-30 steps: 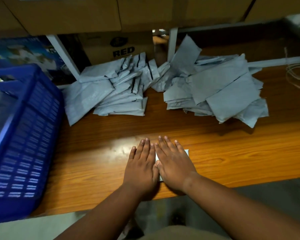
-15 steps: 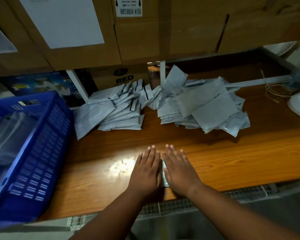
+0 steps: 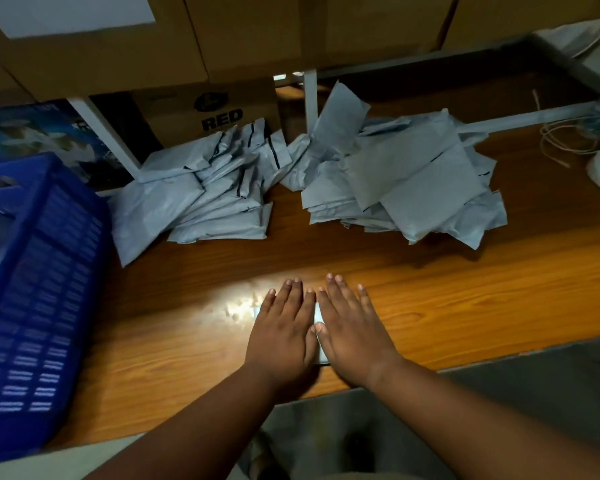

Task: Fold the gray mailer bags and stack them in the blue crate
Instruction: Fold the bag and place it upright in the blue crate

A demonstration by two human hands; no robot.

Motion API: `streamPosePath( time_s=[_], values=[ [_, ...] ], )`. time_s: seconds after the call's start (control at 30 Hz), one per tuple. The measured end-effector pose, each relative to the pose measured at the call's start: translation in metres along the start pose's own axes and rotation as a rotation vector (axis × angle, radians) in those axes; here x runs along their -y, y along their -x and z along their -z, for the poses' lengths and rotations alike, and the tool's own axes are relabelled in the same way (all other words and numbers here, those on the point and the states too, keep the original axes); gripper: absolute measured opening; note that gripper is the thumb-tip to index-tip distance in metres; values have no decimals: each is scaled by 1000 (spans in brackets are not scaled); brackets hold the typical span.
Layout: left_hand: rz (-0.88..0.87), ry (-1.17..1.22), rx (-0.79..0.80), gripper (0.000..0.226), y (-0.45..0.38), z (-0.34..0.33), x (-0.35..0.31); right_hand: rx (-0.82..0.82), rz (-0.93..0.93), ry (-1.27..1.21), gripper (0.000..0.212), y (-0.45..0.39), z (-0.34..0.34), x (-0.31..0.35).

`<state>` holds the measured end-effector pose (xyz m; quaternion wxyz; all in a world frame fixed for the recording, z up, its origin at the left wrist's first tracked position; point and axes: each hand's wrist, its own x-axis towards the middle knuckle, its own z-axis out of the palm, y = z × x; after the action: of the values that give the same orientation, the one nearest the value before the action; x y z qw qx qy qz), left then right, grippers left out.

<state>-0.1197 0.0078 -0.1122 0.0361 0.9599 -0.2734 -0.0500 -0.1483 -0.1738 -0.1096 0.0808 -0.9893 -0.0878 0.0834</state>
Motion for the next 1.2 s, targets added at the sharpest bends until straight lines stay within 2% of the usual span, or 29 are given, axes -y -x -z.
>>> streamPosePath(
  time_s=[0.83,1.0,1.2],
  values=[
    [40,49,64,70,8,11,7,62,20,-2,72,-3,20,0],
    [172,57,-48,66,41,4,47,-13,87,11,71,-4,28,16],
    [56,80,-44,65,39,0,47,13,191,68,72,-21,8,45]
  ],
)
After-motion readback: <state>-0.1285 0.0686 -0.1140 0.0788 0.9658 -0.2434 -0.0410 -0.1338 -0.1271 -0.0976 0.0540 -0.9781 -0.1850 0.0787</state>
